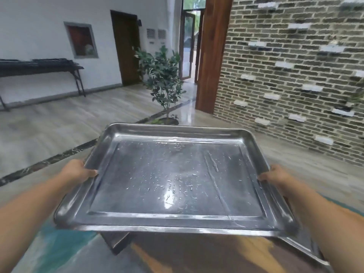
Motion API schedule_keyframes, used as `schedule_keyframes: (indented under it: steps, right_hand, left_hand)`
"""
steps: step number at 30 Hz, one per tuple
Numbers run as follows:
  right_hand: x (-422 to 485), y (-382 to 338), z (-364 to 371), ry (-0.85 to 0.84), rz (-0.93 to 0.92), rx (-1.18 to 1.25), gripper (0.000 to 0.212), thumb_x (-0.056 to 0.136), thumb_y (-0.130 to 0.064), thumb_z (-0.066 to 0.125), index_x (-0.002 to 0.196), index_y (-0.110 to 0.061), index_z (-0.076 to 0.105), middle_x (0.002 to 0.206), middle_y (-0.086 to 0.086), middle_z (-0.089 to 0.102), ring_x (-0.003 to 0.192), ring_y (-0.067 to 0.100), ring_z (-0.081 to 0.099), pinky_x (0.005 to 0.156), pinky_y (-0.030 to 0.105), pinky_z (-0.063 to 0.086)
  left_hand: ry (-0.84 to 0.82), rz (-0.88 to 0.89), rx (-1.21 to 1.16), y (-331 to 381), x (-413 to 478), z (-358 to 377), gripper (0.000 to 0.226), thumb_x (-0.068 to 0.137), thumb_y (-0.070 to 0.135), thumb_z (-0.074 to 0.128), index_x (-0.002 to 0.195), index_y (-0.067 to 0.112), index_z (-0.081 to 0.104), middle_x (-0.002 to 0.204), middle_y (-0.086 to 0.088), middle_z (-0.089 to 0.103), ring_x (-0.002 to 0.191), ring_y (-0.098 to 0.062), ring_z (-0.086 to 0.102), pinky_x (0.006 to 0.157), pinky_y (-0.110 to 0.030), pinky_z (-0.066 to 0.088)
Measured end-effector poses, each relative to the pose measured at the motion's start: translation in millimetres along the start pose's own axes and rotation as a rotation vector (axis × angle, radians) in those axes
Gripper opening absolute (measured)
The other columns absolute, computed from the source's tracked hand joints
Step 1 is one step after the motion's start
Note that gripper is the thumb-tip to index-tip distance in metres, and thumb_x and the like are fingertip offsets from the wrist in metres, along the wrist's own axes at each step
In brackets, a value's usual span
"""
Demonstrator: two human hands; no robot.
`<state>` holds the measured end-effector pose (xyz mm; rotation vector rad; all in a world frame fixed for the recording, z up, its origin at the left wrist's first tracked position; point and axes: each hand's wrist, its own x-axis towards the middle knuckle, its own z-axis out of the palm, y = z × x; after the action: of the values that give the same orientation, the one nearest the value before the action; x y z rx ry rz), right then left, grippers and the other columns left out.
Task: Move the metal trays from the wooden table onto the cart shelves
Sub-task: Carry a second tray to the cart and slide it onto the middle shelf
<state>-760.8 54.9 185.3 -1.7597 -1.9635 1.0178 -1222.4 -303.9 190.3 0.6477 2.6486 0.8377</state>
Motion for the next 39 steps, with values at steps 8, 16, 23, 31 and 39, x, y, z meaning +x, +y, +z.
schedule_keyframes:
  steps: [8,16,23,31,39]
  right_hand:
    - [-55.5,-130.1,139.2,-0.16,-0.213,-0.031,0.019,0.072,0.003,0.077,0.073,-0.004,0.059,0.064,0.014,0.06,0.058,0.028,0.059,0.05,0.027,0.048]
    - [-155.0,-238.2,279.0,-0.361,-0.37,-0.088,0.016,0.076,0.004,0.073,0.073,0.0,0.059,0.072,0.017,0.059,0.06,0.026,0.052,0.053,0.029,0.04]
    - [-239.8,-328.2,400.0,-0.536,-0.566,-0.15,0.016,0.074,0.005,0.076,0.077,-0.005,0.064,0.066,0.012,0.063,0.062,0.026,0.06,0.063,0.037,0.052]
    - [-337.5,-403.5,536.2,-0.798,-0.744,-0.252,0.029,0.074,-0.004,0.078,0.1,-0.002,0.066,0.094,0.02,0.069,0.087,0.035,0.066,0.076,0.037,0.051]
    - [-462.8,-466.0,651.6,-1.072,-0.967,-0.328,0.023,0.079,0.005,0.072,0.067,-0.008,0.058,0.067,0.011,0.06,0.056,0.021,0.052,0.054,0.026,0.039]
  left_hand:
    - [0.227,-0.21,-0.038,-167.2,-45.2,-107.6,0.039,0.077,0.012,0.081,0.111,0.001,0.067,0.089,-0.01,0.065,0.076,-0.025,0.058,0.072,-0.033,0.042]
    - [0.309,-0.384,-0.059,-331.8,-117.9,-212.9,0.032,0.079,0.01,0.079,0.107,0.003,0.067,0.093,-0.019,0.072,0.087,-0.033,0.066,0.078,-0.037,0.048]
    - [0.5,-0.65,-0.057,-443.7,-218.8,-274.0,0.03,0.079,0.021,0.08,0.09,-0.003,0.067,0.089,-0.023,0.069,0.082,-0.035,0.064,0.076,-0.038,0.048]
    - [0.679,-0.899,-0.116,-534.6,-343.6,-298.9,0.017,0.077,0.016,0.081,0.07,0.008,0.067,0.065,-0.014,0.068,0.065,-0.027,0.063,0.065,-0.033,0.045]
    - [0.873,-1.229,-0.194,-581.4,-455.4,-279.5,0.023,0.075,0.021,0.084,0.086,0.004,0.072,0.077,-0.015,0.069,0.081,-0.034,0.066,0.072,-0.037,0.047]
